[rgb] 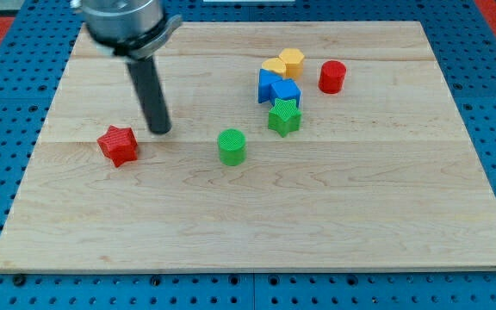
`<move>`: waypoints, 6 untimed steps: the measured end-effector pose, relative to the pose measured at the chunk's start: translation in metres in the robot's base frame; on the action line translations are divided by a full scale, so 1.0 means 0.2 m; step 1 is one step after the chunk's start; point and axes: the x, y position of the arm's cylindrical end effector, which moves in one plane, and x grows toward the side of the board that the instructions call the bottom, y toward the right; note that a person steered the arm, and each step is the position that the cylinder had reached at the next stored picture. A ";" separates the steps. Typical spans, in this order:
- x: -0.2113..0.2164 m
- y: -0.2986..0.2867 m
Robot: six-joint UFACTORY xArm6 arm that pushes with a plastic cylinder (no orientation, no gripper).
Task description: Push the red star to the left side of the board
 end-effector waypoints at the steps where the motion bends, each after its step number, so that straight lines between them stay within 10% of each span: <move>1: 0.17 -0.16; 2: 0.45 -0.44; 6: 0.37 -0.91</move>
